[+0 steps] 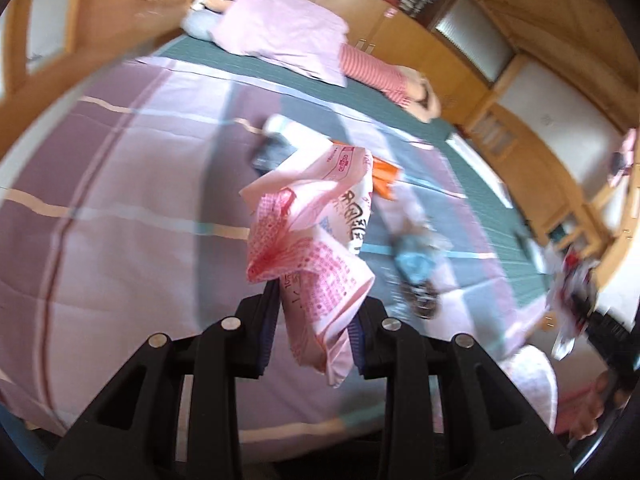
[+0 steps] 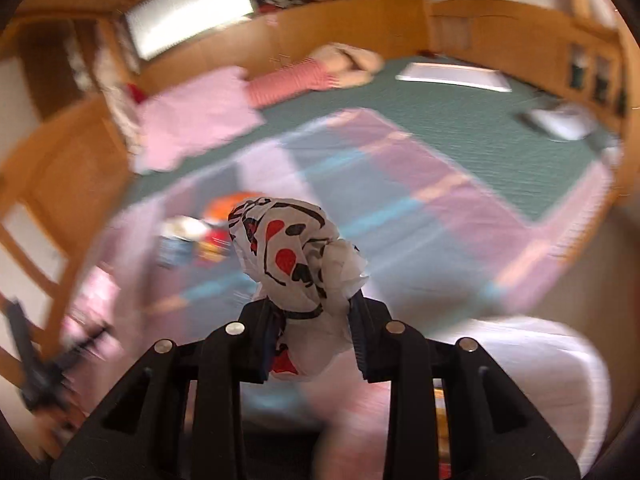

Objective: Collect trash
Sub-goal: 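Carry both bags to the white bin and open both tools to drop them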

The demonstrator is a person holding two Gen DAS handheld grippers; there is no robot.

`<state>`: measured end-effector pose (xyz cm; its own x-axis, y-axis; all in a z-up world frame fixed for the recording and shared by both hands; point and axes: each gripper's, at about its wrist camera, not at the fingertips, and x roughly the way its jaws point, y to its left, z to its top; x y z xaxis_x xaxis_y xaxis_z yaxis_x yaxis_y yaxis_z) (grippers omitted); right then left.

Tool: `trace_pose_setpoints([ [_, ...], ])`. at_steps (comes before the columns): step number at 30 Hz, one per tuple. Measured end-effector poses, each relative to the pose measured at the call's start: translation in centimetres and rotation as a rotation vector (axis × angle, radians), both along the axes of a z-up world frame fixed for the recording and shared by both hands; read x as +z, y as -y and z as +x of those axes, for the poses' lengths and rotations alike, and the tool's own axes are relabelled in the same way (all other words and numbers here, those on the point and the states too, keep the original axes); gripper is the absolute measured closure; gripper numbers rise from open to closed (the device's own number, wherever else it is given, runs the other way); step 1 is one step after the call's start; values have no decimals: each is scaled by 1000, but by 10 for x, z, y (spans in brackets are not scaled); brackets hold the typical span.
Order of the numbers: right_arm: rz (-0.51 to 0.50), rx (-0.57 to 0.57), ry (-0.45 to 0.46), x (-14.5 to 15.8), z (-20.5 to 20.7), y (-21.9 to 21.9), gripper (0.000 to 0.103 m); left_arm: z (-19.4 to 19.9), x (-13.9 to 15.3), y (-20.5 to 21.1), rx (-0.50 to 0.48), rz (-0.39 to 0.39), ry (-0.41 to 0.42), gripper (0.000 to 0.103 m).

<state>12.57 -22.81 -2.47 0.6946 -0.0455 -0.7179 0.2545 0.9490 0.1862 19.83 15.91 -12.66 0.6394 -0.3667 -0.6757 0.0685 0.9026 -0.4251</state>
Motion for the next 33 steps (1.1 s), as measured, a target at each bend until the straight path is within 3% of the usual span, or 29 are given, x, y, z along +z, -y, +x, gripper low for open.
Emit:
trace_pose_setpoints([
  [5, -22, -87, -232, -35, -52, 54, 71, -11, 11, 34, -139, -73, 37, 72],
  [8, -42, -15, -456, -77, -72, 60, 56, -24, 21, 61, -298, -166, 60, 72],
  [10, -59, -20, -486, -84, -86, 67, 47, -36, 29, 85, -411, -204, 77, 72],
  [12, -78, -83, -419, -68, -100, 81, 43, -51, 36, 120, -546, -248, 83, 72],
  [15, -29, -260, -233, -23, -125, 116, 38, -69, 36, 174, -715, -313, 35, 72],
  [19, 23, -448, -12, 29, -165, 153, 33, -97, 25, 251, -918, -305, -32, 67],
  [20, 23, -471, 13, 37, -173, 155, 32, -104, 19, 272, -965, -285, -43, 48],
  [21, 25, -485, 26, 40, -176, 161, 30, -110, 14, 284, -987, -263, -52, 22],
  [22, 31, -490, 31, 43, -179, 163, 30, -112, 9, 295, -982, -233, -62, 17],
  [25, 60, -499, 48, 46, -176, 164, 30, -97, 5, 296, -910, -201, -116, 15],
  [27, 80, -476, 53, 45, -165, 159, 30, -69, 15, 262, -808, -233, -130, 12],
  [29, 80, -418, 43, 44, -140, 141, 30, -42, 26, 220, -686, -216, -100, 9],
  [31, 78, -333, 28, 41, -106, 116, 30, -12, 37, 169, -483, -102, -62, 9],
  [33, 91, -227, 19, 36, -68, 82, 30, 15, 45, 106, -206, 94, -21, 9],
])
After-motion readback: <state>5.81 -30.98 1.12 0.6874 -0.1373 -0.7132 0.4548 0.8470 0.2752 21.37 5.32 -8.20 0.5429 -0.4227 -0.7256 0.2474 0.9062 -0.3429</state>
